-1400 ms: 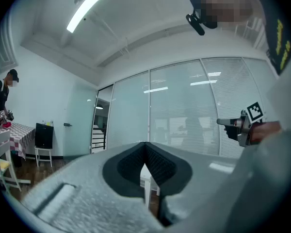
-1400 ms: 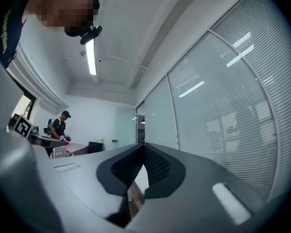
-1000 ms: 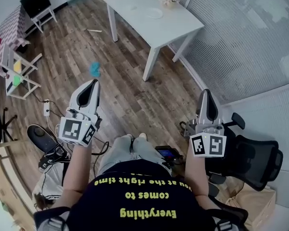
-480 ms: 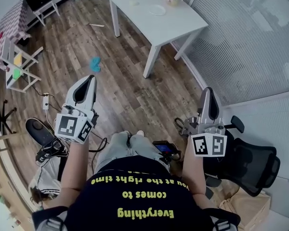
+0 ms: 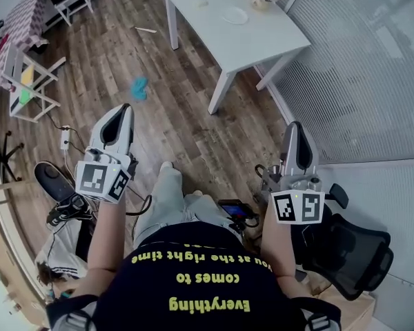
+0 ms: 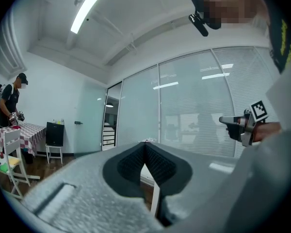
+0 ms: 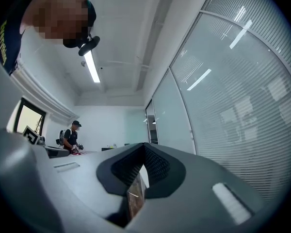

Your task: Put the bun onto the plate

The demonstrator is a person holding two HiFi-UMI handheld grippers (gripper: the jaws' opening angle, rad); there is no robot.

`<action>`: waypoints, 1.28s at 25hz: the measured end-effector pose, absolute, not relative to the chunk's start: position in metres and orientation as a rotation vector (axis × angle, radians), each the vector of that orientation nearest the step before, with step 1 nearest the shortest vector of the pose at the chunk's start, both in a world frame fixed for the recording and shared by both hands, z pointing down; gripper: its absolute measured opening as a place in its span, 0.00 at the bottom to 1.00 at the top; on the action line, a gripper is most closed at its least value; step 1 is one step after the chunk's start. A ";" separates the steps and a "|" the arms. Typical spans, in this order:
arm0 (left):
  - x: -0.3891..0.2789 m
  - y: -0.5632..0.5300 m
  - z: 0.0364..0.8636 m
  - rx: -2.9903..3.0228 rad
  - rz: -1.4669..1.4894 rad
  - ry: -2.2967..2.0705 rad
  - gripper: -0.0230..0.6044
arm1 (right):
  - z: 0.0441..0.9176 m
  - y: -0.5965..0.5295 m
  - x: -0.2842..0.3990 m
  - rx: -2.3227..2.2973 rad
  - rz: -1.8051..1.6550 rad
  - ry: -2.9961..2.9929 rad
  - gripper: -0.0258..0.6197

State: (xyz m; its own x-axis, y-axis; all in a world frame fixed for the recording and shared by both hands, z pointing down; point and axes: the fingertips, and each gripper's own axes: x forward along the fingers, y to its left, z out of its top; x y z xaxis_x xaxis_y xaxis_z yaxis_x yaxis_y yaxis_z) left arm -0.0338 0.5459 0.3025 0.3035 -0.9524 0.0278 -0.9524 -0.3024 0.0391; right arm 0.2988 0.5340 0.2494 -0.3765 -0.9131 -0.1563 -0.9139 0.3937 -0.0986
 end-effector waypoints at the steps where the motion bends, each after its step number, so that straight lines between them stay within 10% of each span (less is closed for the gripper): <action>1: -0.034 0.537 0.304 2.498 -0.003 -1.825 0.04 | 0.250 0.525 0.296 -1.628 0.006 2.471 0.05; 32: -0.152 0.164 0.300 2.659 -0.060 -1.542 0.04 | 0.244 0.212 0.156 -1.799 0.065 2.412 0.05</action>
